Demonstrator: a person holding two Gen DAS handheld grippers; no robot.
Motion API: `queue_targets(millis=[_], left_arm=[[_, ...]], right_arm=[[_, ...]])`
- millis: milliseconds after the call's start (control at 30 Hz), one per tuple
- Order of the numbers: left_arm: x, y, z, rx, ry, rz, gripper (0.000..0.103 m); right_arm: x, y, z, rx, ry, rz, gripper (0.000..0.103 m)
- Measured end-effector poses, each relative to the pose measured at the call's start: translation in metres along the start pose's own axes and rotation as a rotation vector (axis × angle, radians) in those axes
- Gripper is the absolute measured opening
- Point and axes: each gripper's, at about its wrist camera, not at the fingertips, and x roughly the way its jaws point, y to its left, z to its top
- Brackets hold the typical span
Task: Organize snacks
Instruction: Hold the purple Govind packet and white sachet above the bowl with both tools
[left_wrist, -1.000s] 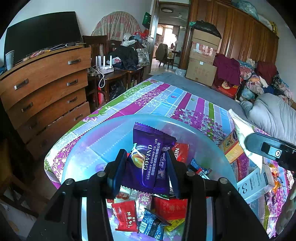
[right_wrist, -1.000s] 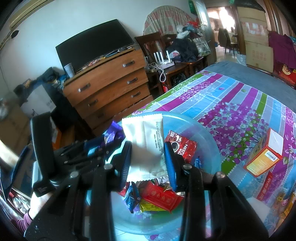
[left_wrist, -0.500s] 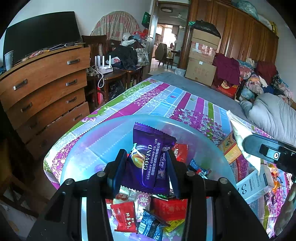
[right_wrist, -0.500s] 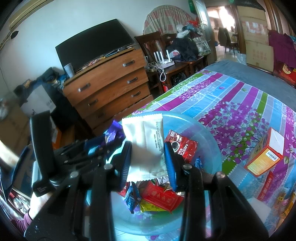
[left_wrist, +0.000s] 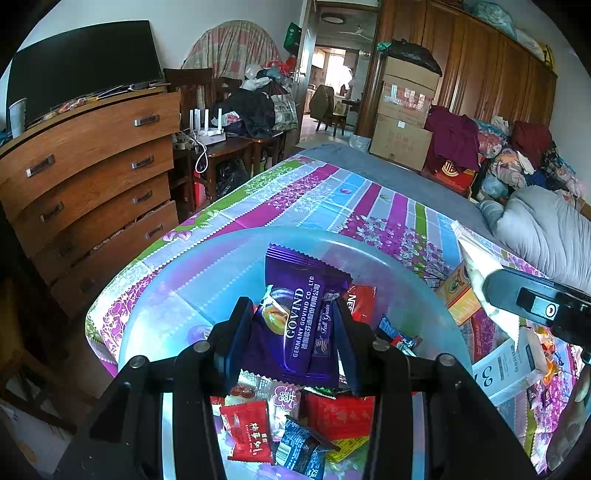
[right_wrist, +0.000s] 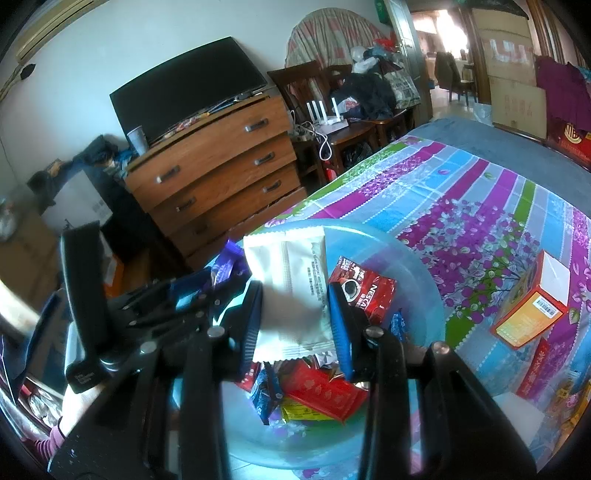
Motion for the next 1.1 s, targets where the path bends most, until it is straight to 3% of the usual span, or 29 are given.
queue_targets(millis=[1100], left_arm=[[0.001, 0.002, -0.001, 0.003, 0.008, 0.0, 0.045]], right_arm=[[0.005, 0.003, -0.012, 0.012, 0.015, 0.006, 0.036]])
